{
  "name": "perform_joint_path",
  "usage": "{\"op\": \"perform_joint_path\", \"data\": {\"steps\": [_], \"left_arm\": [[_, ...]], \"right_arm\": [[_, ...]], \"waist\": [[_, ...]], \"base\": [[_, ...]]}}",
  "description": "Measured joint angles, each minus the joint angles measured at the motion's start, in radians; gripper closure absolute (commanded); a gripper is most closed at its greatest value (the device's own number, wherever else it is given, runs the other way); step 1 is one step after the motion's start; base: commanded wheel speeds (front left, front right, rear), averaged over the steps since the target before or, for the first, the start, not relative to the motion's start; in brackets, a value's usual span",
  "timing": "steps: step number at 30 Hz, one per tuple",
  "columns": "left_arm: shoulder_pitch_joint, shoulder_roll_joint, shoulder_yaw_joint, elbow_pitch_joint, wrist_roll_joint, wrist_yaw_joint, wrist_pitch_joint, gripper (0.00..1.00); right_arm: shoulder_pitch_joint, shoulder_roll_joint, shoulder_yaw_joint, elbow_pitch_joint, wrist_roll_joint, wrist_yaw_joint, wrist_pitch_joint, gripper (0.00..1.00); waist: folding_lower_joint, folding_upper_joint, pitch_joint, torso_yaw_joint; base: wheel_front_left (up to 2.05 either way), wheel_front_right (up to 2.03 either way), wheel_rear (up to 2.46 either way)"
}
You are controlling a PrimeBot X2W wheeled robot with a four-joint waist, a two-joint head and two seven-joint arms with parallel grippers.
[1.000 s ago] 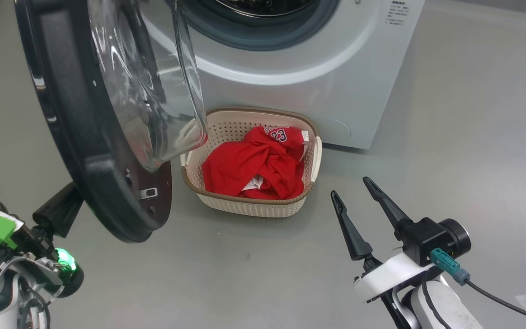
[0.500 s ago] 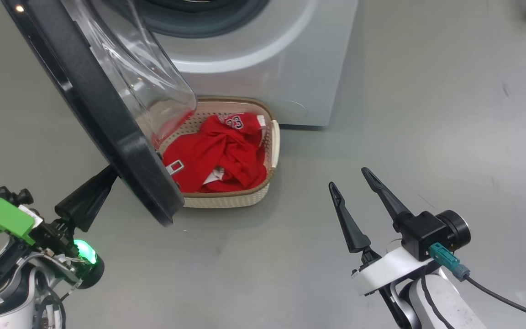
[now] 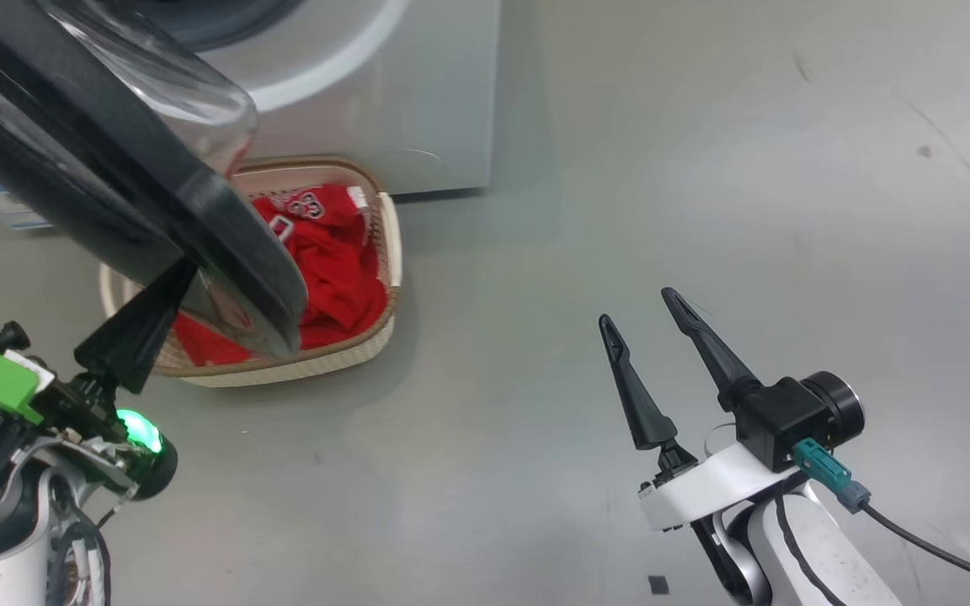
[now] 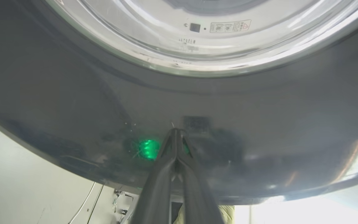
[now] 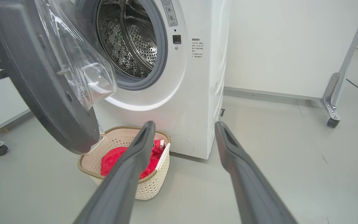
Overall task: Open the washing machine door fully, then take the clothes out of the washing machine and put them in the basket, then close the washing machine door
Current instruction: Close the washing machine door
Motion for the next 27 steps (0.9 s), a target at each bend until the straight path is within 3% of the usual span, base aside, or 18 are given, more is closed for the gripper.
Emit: {"op": "perform_joint_path", "data": {"steps": [12,27], "left_arm": [[-0.126,-0.004,0.047,0.045,0.015,0.001,-0.145,1.00],[-0.300,-0.018,0.010,0.163,0.040,0.001,-0.281,1.00]], "right_arm": [[-0.021,0.000,0.021,-0.029,0.039,-0.021,0.000,0.00],[-0.043,0.001,0.041,-0.040,0.049,-0.048,0.000,0.00]], "waist": [[0.0000,0.0000,0.074,-0.142],[0.0000,0.0000,0.139,-0.223]], "base": [[0.00,0.00,0.00],[0.00,0.00,0.00]]}}
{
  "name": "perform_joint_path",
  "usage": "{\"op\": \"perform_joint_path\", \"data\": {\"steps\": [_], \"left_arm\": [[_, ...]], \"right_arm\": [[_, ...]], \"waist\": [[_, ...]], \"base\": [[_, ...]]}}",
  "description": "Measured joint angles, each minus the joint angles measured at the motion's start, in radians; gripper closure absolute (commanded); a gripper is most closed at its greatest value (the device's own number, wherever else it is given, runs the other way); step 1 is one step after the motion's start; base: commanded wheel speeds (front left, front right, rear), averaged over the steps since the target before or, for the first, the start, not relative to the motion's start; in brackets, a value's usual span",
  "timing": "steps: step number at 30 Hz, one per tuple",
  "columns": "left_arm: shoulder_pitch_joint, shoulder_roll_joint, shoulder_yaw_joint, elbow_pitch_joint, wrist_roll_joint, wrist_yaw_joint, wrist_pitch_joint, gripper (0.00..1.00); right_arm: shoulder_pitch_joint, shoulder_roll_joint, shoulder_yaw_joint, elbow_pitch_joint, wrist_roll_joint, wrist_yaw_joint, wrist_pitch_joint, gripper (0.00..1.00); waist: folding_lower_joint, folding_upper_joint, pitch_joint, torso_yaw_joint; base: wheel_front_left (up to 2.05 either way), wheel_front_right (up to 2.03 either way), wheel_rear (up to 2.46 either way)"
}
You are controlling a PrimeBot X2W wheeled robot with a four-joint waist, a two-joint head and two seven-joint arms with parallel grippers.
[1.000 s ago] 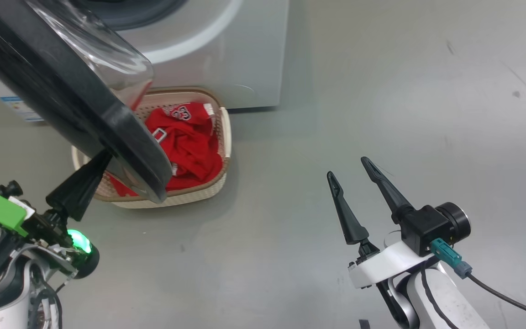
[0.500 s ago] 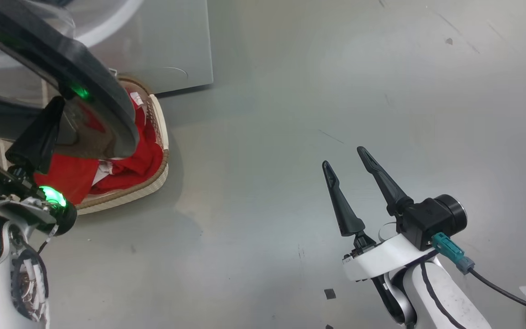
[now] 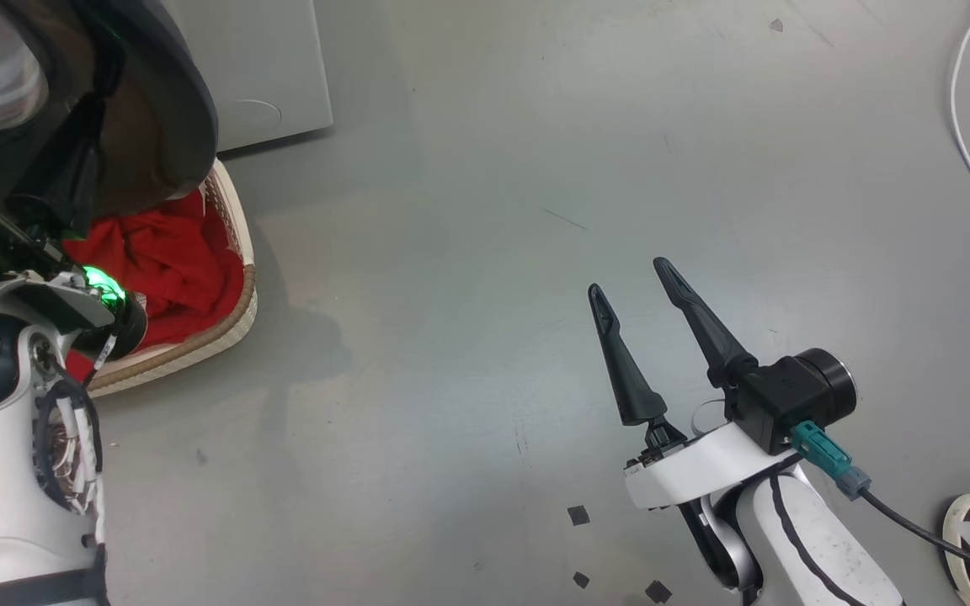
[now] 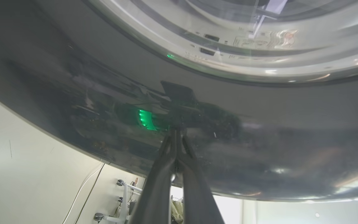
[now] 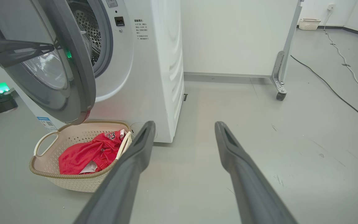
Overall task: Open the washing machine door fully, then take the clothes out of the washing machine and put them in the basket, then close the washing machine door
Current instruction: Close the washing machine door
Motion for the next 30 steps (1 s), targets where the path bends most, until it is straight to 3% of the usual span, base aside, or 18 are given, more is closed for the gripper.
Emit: {"op": "perform_joint_path", "data": {"steps": [10,22,26,30], "left_arm": [[-0.016,-0.003,-0.061,0.082,0.018,-0.005,-0.012,1.00],[0.176,0.004,-0.262,0.128,0.224,-0.144,0.045,1.00],[0.228,0.051,-0.291,0.125,0.329,-0.203,0.011,1.00],[0.259,0.058,-0.279,0.112,0.376,-0.215,-0.057,1.00]], "right_arm": [[-0.001,0.000,-0.023,0.013,-0.003,-0.008,0.000,0.00],[0.000,-0.020,-0.076,0.043,-0.022,0.002,0.000,0.00],[0.006,-0.034,-0.091,0.046,-0.022,0.010,0.000,0.00],[0.024,-0.040,-0.104,0.049,-0.022,0.010,0.000,0.00]], "waist": [[0.0000,0.0000,-0.038,0.021],[0.0000,0.0000,-0.131,0.119],[0.0000,0.0000,-0.166,0.164],[0.0000,0.0000,-0.203,0.213]], "base": [[0.00,0.00,0.00],[0.00,0.00,0.00],[0.00,0.00,0.00],[0.00,0.00,0.00]]}}
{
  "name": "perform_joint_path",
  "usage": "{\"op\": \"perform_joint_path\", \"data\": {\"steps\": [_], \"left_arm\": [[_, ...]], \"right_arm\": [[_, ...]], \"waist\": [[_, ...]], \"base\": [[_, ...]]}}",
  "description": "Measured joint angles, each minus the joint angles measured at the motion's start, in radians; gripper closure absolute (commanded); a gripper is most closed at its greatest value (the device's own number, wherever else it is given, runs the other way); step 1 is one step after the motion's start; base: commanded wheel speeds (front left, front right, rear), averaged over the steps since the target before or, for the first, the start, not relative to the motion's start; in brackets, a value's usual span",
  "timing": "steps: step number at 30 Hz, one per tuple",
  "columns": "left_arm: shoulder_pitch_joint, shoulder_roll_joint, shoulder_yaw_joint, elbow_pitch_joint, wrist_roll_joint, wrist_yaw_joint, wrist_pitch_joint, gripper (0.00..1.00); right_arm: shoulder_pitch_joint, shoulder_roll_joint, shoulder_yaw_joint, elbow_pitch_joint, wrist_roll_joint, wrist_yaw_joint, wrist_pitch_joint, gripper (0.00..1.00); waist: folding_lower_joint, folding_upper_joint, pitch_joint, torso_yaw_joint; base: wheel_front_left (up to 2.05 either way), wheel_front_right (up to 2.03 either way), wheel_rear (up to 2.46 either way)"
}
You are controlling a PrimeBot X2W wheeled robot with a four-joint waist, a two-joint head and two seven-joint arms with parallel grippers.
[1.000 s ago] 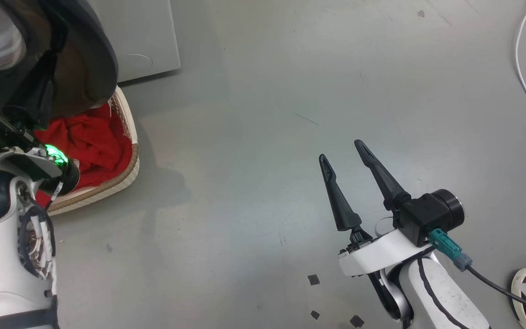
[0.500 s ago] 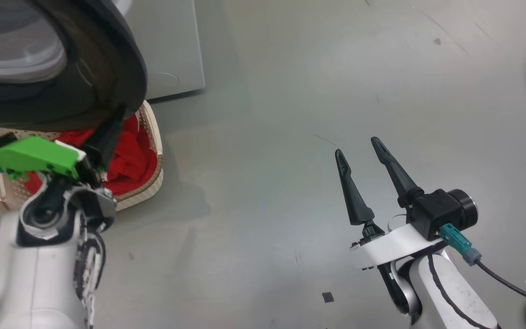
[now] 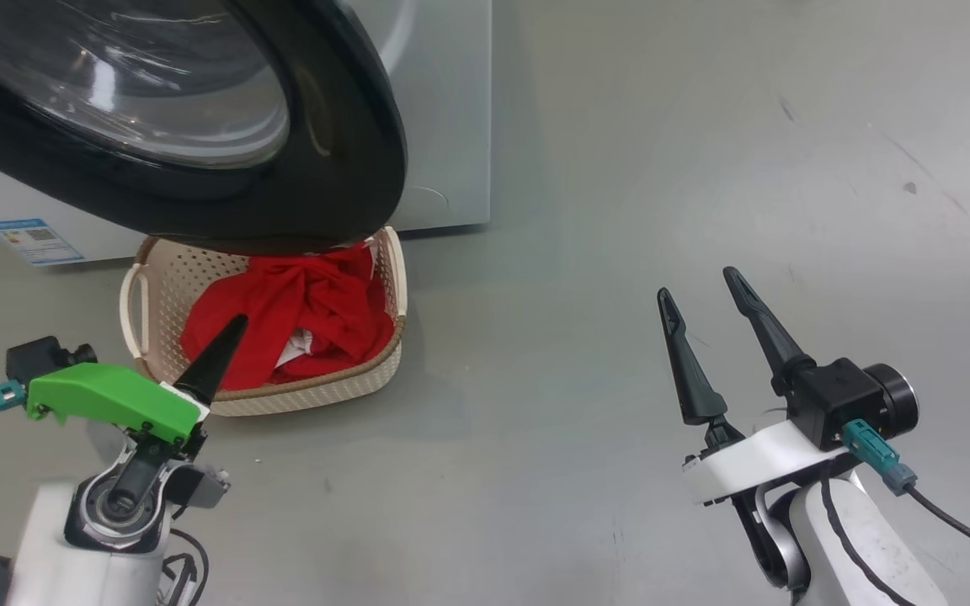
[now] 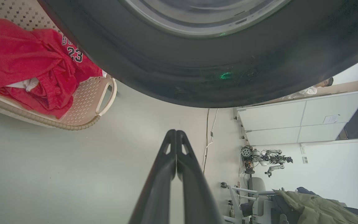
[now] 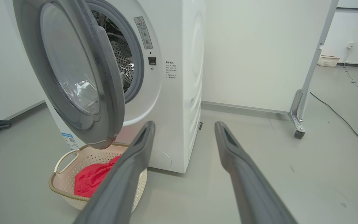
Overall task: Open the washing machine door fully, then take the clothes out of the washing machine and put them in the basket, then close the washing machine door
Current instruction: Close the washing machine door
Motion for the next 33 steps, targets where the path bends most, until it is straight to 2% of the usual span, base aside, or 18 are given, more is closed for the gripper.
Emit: {"op": "perform_joint_path", "data": {"steps": [5,15,25,26,28,33], "left_arm": [[0.015,0.040,0.000,-0.034,0.105,-0.009,-0.091,1.00],[0.118,0.188,-0.029,-0.114,0.451,-0.024,-0.355,1.00],[0.214,0.200,-0.087,-0.161,0.646,-0.025,-0.579,1.00],[0.221,0.200,-0.092,-0.162,0.661,-0.025,-0.597,0.71],[0.232,0.200,-0.103,-0.164,0.698,-0.025,-0.631,0.00],[0.264,0.202,-0.151,-0.167,0.782,-0.025,-0.639,0.00]], "right_arm": [[0.033,-0.001,-0.011,0.003,0.000,0.000,0.000,0.00],[0.063,0.005,0.001,0.002,0.000,0.012,0.000,0.00],[0.064,0.011,-0.002,-0.009,0.000,0.018,0.000,0.00],[0.064,0.012,-0.003,-0.010,0.000,0.018,0.000,0.00],[0.065,0.012,-0.004,-0.010,0.000,0.021,0.000,0.00],[0.078,0.018,-0.006,-0.011,0.000,0.026,0.000,0.00]], "waist": [[0.0000,0.0000,-0.035,0.050],[0.0000,0.0000,-0.112,0.151],[0.0000,0.0000,-0.140,0.162],[0.0000,0.0000,-0.141,0.161],[0.0000,0.0000,-0.142,0.158],[0.0000,0.0000,-0.146,0.153]], "base": [[0.00,0.00,0.00],[0.00,0.00,0.00],[0.00,0.00,0.00],[0.00,0.00,0.00],[0.00,0.00,0.00],[0.00,0.00,0.00]]}}
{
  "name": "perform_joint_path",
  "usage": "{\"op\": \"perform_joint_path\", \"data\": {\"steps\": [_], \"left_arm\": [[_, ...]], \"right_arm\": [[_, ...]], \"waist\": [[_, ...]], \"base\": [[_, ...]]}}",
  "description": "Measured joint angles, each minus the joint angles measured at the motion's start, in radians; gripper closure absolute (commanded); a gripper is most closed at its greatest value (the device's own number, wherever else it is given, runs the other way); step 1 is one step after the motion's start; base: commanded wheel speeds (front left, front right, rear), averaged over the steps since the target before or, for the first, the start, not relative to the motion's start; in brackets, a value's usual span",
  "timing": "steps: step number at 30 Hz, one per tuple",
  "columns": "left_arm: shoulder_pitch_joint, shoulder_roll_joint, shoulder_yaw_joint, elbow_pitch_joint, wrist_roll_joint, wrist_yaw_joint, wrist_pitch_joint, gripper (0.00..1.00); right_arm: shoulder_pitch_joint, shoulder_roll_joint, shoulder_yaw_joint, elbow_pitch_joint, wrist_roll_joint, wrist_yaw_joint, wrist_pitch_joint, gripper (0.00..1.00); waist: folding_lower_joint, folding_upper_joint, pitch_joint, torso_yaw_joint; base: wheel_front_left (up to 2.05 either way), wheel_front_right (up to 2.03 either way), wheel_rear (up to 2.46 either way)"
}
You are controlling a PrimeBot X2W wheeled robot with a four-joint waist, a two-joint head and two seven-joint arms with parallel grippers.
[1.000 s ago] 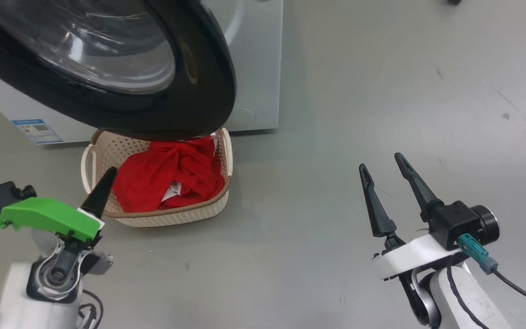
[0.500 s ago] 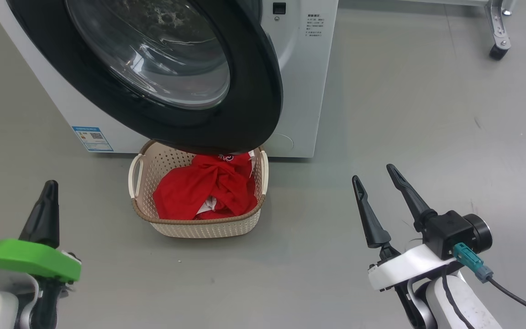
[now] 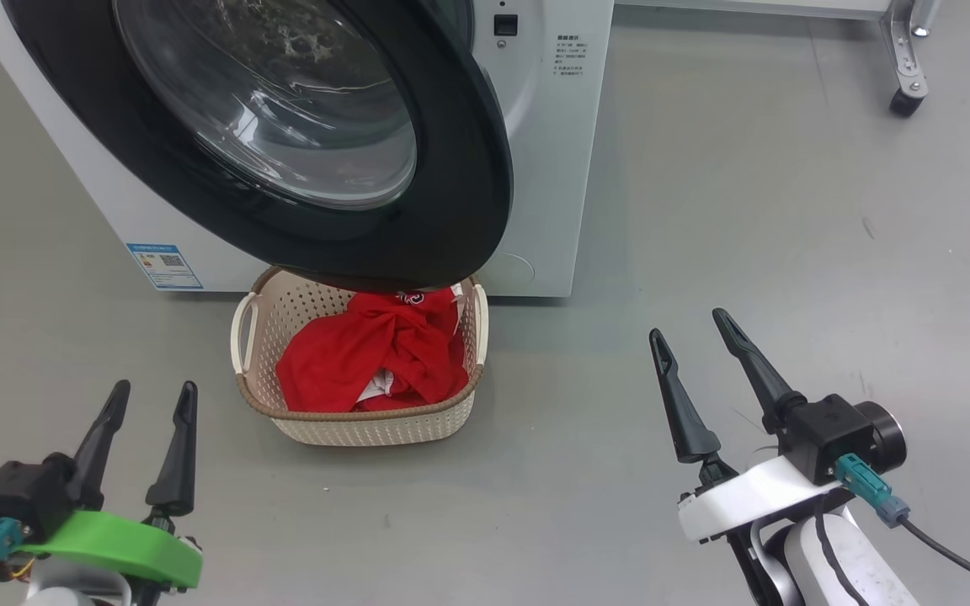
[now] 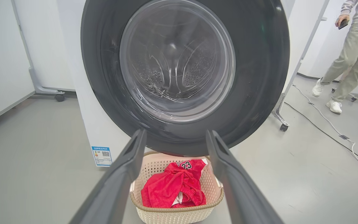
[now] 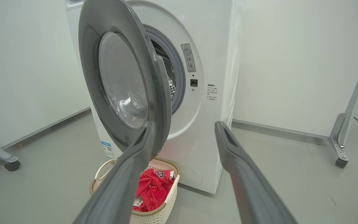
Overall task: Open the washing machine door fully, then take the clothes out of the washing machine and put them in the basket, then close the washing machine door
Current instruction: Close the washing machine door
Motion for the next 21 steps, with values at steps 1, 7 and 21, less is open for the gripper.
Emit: {"op": "perform_joint_path", "data": {"steps": [1,7,21], "left_arm": [[0.002,-0.001,-0.003,0.000,0.013,0.000,0.000,0.00],[0.009,-0.005,-0.011,-0.007,0.049,0.000,0.000,0.00],[0.017,-0.041,-0.006,-0.028,0.097,0.001,0.000,0.00]], "right_arm": [[0.001,0.000,-0.001,0.000,0.000,0.000,0.000,0.00],[0.004,0.002,-0.007,-0.001,0.000,0.000,0.000,0.00],[0.006,0.007,-0.017,-0.005,-0.006,0.000,0.000,0.00]], "waist": [[0.0000,0.0000,0.000,-0.001],[0.0000,0.0000,-0.002,-0.004],[0.0000,0.0000,0.005,-0.007]], "base": [[0.00,0.00,0.00],[0.00,0.00,0.00],[0.00,0.00,0.00]]}}
